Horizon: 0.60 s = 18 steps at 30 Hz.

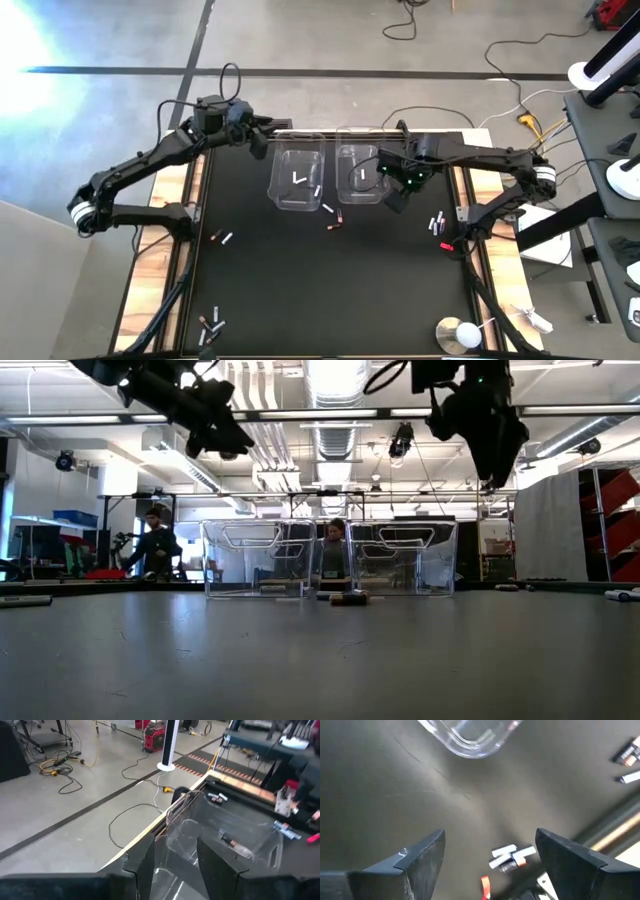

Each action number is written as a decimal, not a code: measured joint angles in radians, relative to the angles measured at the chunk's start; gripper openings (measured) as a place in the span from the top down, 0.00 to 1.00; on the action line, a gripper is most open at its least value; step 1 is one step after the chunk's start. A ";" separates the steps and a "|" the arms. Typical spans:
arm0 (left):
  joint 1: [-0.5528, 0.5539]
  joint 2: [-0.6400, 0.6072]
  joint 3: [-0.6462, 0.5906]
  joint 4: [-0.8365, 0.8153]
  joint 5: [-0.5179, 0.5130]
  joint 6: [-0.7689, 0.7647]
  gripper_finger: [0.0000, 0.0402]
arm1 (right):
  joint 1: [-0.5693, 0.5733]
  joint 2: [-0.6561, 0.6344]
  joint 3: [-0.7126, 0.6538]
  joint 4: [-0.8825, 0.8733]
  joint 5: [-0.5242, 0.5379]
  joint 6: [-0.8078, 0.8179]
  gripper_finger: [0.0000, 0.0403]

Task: Sort batteries
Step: Put the white battery into the left transparent bin

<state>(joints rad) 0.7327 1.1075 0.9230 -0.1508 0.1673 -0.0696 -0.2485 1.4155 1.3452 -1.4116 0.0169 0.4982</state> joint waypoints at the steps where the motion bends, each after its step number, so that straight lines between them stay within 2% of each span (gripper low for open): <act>1: -0.002 -0.007 0.000 -0.004 0.001 -0.012 0.68 | 0.001 -0.004 -0.016 0.000 -0.004 0.005 0.26; 4: -0.014 -0.031 0.000 -0.042 0.007 -0.018 0.68 | 0.009 -0.023 -0.098 -0.008 -0.047 0.019 0.25; 9: -0.056 -0.059 0.000 -0.085 0.021 -0.039 0.68 | 0.052 -0.104 -0.239 0.056 -0.070 -0.085 0.22; 13: -0.099 -0.078 -0.001 -0.084 0.060 -0.154 0.68 | 0.081 -0.157 -0.353 0.090 -0.070 -0.125 0.20; 18: -0.159 -0.091 0.012 -0.084 0.061 -0.223 0.68 | 0.101 -0.139 -0.475 0.097 -0.074 -0.227 0.19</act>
<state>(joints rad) 0.5738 1.0170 0.9352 -0.2346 0.2279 -0.2922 -0.1472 1.2767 0.8702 -1.3149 -0.0575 0.2708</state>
